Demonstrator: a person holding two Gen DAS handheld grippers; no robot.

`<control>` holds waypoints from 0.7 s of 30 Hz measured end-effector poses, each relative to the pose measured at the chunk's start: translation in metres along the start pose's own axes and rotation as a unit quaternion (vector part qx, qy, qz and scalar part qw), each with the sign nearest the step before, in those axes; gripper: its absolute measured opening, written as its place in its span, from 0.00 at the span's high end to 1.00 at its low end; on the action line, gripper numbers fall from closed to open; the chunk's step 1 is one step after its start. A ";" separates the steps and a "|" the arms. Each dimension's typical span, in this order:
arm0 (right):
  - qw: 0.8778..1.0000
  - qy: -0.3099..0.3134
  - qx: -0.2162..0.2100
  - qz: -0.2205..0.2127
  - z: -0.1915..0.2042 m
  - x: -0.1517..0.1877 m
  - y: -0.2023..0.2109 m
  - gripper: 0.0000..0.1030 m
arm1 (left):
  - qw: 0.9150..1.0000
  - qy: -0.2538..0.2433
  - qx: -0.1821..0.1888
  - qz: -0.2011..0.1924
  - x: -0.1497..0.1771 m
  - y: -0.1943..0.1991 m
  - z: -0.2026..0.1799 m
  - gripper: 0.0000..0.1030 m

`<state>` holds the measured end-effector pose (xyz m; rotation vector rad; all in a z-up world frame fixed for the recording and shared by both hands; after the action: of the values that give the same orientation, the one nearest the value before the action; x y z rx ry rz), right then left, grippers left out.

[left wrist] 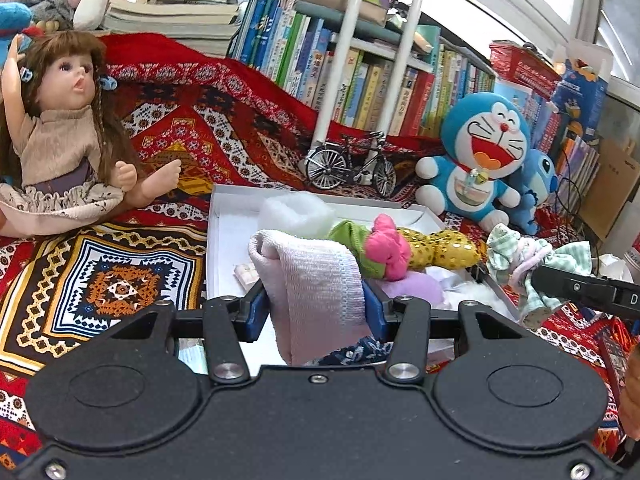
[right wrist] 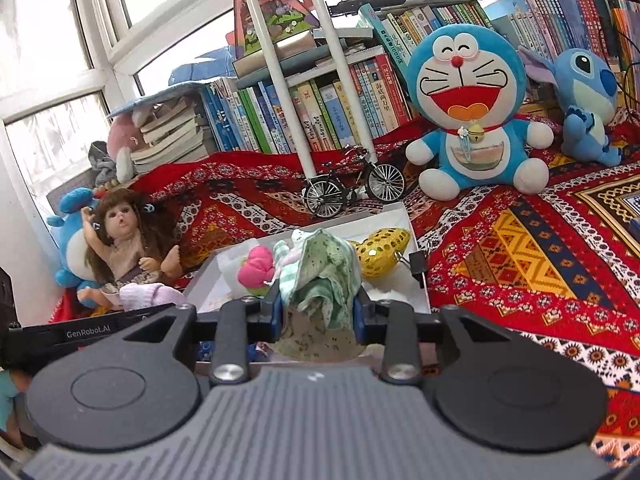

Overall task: Organize soft objects
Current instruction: 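Carry the pink sock over the box with the left tool while the right tool carries the mint cloth, then open the left tool to drop the sock in the box while the right tool releases the mint cloth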

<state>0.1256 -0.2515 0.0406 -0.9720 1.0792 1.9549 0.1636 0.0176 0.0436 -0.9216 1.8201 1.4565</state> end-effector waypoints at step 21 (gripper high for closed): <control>0.998 0.026 0.021 0.046 0.005 -0.011 -0.078 0.64 | 0.999 0.023 -0.020 0.025 -0.008 -0.049 0.002 0.55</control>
<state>0.1940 -0.2169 0.0235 -0.9705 1.2102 1.9815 0.2089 0.0132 0.0228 -0.9428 1.8641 1.5192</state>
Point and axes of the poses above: each gripper's, at about its wrist camera, not at the fingertips, and y roughly against the way its jaws point, z to its left, x to its underside, the point moved 1 cm from there along -y, roughly the way its jaws point, and after that the axes turned 5 degrees about -x, right-handed, at the moved point
